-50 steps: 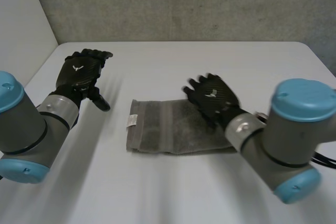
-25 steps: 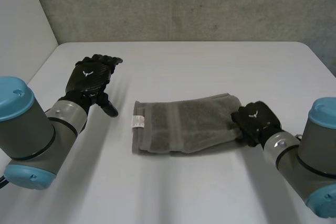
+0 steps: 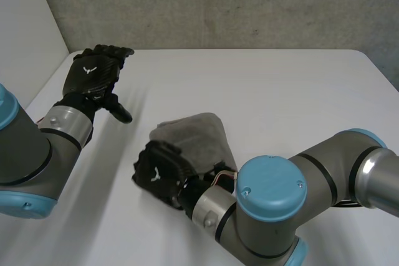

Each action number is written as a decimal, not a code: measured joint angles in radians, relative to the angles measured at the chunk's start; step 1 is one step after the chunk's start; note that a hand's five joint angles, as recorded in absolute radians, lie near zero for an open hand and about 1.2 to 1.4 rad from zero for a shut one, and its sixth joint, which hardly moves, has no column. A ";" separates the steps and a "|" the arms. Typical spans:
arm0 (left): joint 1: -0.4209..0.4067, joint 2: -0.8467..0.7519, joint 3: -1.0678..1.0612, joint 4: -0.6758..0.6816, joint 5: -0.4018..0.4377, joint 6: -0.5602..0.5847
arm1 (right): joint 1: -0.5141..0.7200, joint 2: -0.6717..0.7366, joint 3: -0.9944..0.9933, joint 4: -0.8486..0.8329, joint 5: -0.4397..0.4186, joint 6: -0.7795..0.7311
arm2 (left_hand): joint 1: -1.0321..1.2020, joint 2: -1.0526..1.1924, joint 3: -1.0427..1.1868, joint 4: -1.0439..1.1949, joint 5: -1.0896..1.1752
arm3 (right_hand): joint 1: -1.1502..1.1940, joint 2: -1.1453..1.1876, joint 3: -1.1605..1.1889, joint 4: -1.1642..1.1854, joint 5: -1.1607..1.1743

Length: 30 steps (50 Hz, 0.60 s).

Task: Fold the towel.

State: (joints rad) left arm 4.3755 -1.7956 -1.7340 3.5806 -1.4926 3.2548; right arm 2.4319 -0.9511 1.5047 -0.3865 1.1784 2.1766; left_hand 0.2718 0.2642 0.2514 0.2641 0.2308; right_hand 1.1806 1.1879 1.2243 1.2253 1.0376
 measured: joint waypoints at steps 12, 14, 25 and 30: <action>-0.032 -0.024 0.011 0.001 -0.010 -0.009 | -0.141 -0.085 0.031 0.032 0.084 0.407 | 0.000 0.000 0.000 0.000 0.001 | -0.950 -0.946 -0.981 -0.970 -0.979; -0.053 -0.037 0.022 0.002 -0.013 -0.010 | -0.184 -0.128 0.051 0.030 0.100 0.522 | 0.000 0.000 0.000 0.000 0.001 | -0.951 -0.946 -0.981 -0.970 -0.979; -0.193 -0.141 0.088 -0.014 -0.071 -0.079 | -0.335 -0.205 0.064 0.084 0.119 0.922 | 0.000 0.000 0.000 0.000 0.001 | -0.951 -0.946 -0.981 -0.970 -0.979; -0.241 -0.215 0.111 -0.047 -0.108 -0.106 | -0.346 -0.145 0.012 0.154 0.120 0.953 | 0.000 0.000 0.000 0.000 0.000 | -0.951 -0.946 -0.981 -0.970 -0.979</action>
State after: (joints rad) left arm 4.1340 -2.0104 -1.6233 3.5337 -1.6011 3.1486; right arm 2.0857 -1.0958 1.5164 -0.2323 1.2984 3.1296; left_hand 0.2718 0.2642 0.2514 0.2641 0.2313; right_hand 0.2296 0.2421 0.2429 0.2551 0.0586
